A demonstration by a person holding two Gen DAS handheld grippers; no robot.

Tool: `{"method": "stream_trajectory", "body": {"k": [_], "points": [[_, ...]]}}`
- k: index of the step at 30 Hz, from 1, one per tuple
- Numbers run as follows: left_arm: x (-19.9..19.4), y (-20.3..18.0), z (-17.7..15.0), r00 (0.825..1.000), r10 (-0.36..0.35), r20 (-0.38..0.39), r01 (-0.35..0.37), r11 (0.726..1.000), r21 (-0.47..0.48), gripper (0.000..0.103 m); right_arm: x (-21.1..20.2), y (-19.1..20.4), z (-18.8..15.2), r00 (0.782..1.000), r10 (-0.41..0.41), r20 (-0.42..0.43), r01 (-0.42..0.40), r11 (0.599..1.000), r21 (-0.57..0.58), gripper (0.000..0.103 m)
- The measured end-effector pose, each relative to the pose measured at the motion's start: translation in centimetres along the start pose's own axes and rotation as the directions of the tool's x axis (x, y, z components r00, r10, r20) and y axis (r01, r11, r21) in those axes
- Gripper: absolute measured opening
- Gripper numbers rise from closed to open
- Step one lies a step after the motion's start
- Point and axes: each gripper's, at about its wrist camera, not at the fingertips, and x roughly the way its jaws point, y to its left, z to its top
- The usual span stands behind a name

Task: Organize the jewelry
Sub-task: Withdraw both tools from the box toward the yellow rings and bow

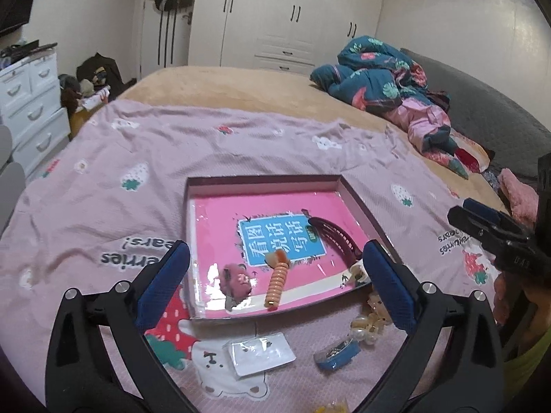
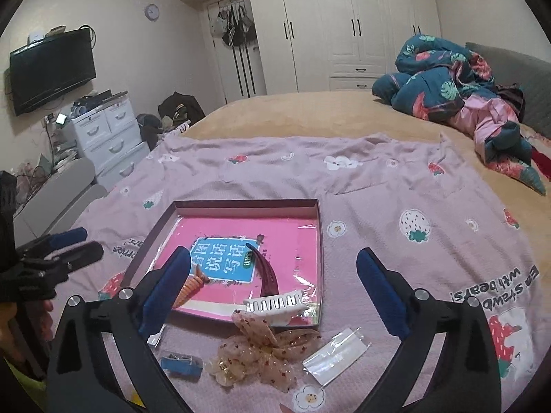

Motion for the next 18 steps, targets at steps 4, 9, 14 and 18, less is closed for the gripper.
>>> {"method": "stream_trajectory", "body": {"k": [4, 9, 14, 18], "points": [[-1.8, 0.0, 0.0, 0.999, 0.006, 0.035, -0.006, 1.0, -0.005, 0.094, -1.3, 0.3, -0.1, 1.0, 0.01, 0.017, -0.01, 1.0, -0.003, 0.096], [-3.8, 0.1, -0.1, 0.998, 0.003, 0.07, -0.002, 1.0, -0.014, 0.094, -3.3, 0.7, 0.0, 0.999, 0.02, 0.046, -0.02, 1.0, -0.01, 0.096], [-5.6, -0.2, -0.3, 0.995, 0.005, 0.097, -0.003, 1.0, -0.014, 0.094, -5.1, 1.0, 0.0, 0.998, 0.024, 0.065, -0.022, 0.999, -0.023, 0.096], [-6.8, -0.3, -0.9, 0.994, 0.004, 0.106, -0.003, 1.0, -0.015, 0.094, -6.4, 1.3, -0.4, 0.997, 0.029, 0.071, -0.027, 0.999, -0.036, 0.096]]}}
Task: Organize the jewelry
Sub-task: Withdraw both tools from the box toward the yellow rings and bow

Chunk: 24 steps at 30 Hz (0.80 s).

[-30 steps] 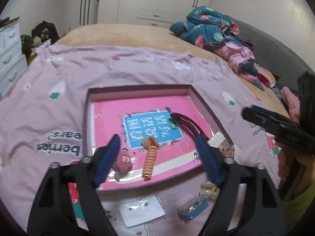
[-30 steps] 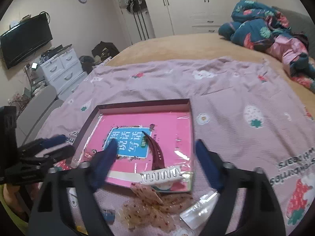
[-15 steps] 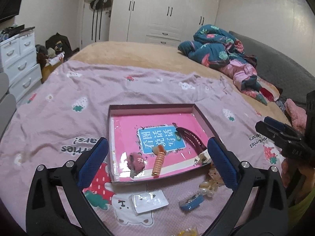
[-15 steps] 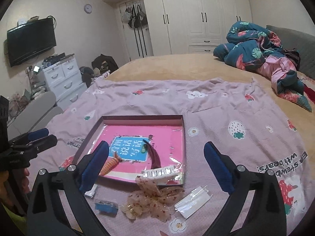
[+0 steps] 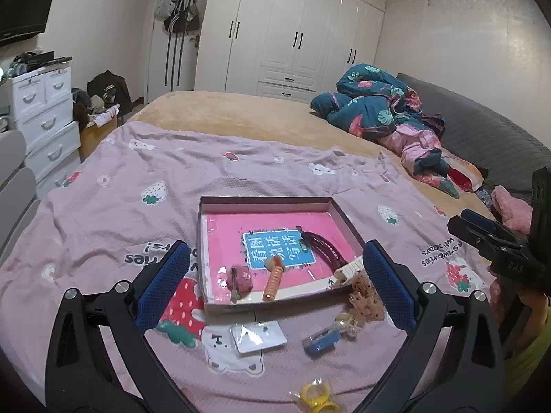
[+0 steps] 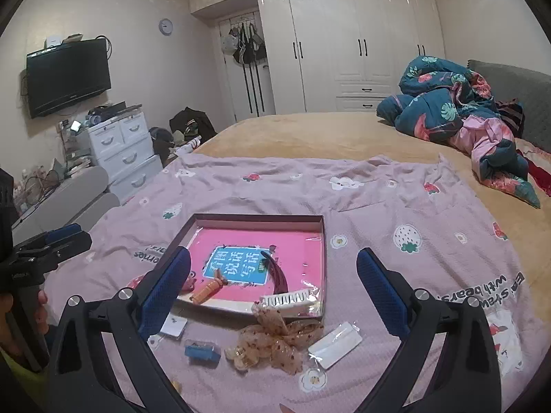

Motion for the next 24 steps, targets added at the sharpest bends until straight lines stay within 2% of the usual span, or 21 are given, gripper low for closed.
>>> {"method": "stream_trajectory", "body": {"k": [4, 18, 24], "points": [[-0.7, -0.4, -0.9, 1.0, 0.005, -0.005, -0.005, 1.0, 0.015, 0.094, -1.0, 0.4, -0.7, 1.0, 0.001, -0.002, -0.001, 1.0, -0.017, 0.096], [-1.0, -1.5, -6.0, 0.994, 0.015, -0.11, -0.009, 0.999, 0.049, 0.094, -2.3, 1.2, -3.9, 0.999, 0.009, -0.044, -0.012, 0.999, -0.05, 0.096], [-1.0, -2.0, -7.7, 0.989, 0.0, -0.151, 0.01, 0.998, 0.069, 0.094, -2.3, 1.3, -5.2, 0.997, 0.013, -0.073, -0.018, 0.998, -0.068, 0.096]]}}
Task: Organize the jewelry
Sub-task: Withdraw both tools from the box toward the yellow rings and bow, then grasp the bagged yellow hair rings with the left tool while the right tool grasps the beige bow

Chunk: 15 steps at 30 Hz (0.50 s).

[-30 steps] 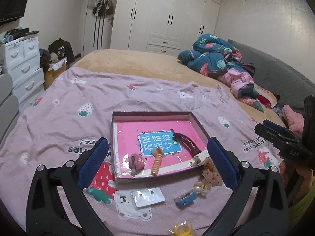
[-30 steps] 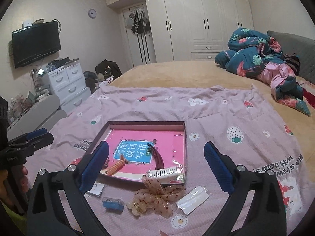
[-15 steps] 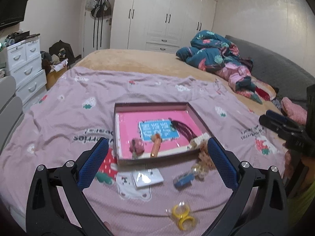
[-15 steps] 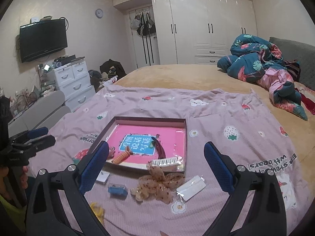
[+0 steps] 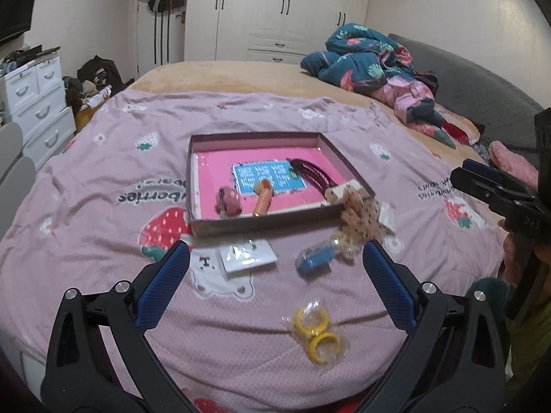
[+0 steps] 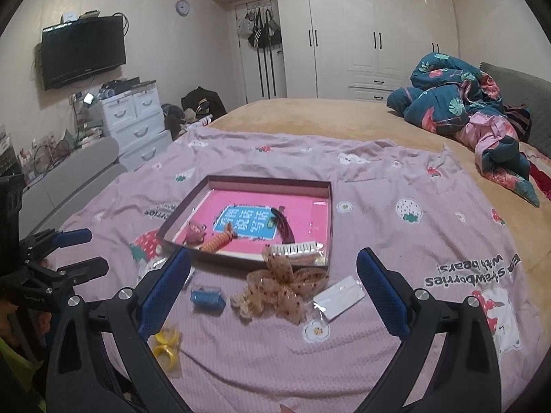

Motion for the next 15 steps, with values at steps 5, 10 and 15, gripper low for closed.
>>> {"method": "stream_trajectory", "body": {"k": [5, 10, 15], "points": [[0.2, -0.7, -1.1, 0.999, -0.017, -0.027, 0.018, 1.0, 0.023, 0.094, 0.2, 0.1, -1.2, 1.0, 0.0, -0.024, 0.0, 1.0, -0.007, 0.096], [0.9, -1.2, -2.5, 0.997, -0.042, -0.069, 0.045, 0.998, 0.039, 0.094, 0.7, 0.0, -1.9, 0.999, -0.004, -0.05, 0.003, 1.0, -0.019, 0.096], [1.3, -1.5, -3.7, 0.994, -0.068, -0.09, 0.071, 0.997, 0.03, 0.094, 1.3, 0.1, -3.0, 0.997, -0.002, -0.078, 0.0, 0.999, -0.032, 0.096]]}}
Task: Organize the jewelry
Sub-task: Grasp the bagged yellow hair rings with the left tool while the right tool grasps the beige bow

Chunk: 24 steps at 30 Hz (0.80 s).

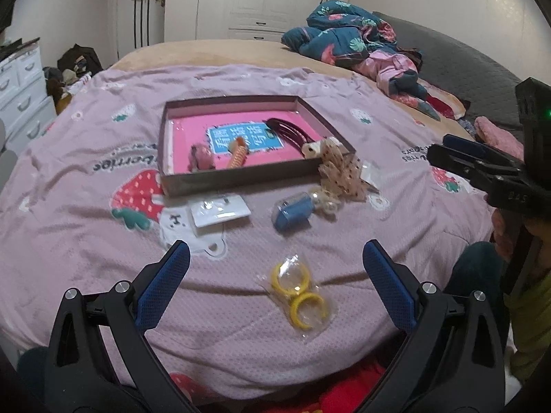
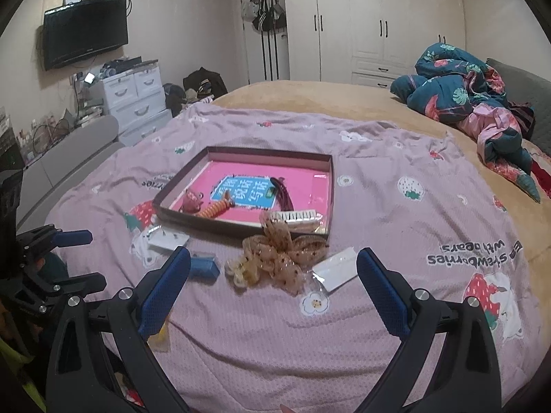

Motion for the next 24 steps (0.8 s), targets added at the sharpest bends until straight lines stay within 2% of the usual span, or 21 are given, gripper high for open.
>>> {"method": "stream_trajectory", "body": {"k": [7, 10, 12, 15, 20, 24], "points": [[1.3, -0.4, -1.5, 0.997, -0.049, -0.067, 0.049, 0.999, 0.001, 0.09, 0.6, -0.3, -1.0, 0.999, -0.004, -0.032, 0.004, 1.0, -0.003, 0.096], [2.2, -0.6, -2.4, 0.99, -0.089, -0.113, 0.088, 0.996, -0.011, 0.081, 0.9, -0.7, -1.3, 0.999, -0.007, -0.04, 0.008, 1.0, 0.006, 0.096], [2.8, -0.8, -3.1, 0.983, -0.11, -0.145, 0.108, 0.994, -0.019, 0.072, 1.1, -0.8, -1.4, 0.999, -0.009, -0.046, 0.01, 1.0, 0.008, 0.096], [3.9, -1.1, -3.9, 0.971, -0.144, -0.191, 0.14, 0.989, -0.035, 0.067, 1.5, -0.9, -1.5, 0.999, -0.013, -0.052, 0.013, 1.0, 0.006, 0.096], [5.7, -1.5, -4.9, 0.959, -0.153, -0.237, 0.142, 0.988, -0.061, 0.066, 3.7, -1.1, -1.5, 0.996, -0.013, -0.086, 0.013, 1.0, 0.002, 0.096], [6.7, -1.7, -5.0, 0.961, -0.139, -0.24, 0.129, 0.99, -0.054, 0.055, 6.0, -1.4, -1.3, 0.992, -0.009, -0.125, 0.011, 1.0, 0.019, 0.096]]}}
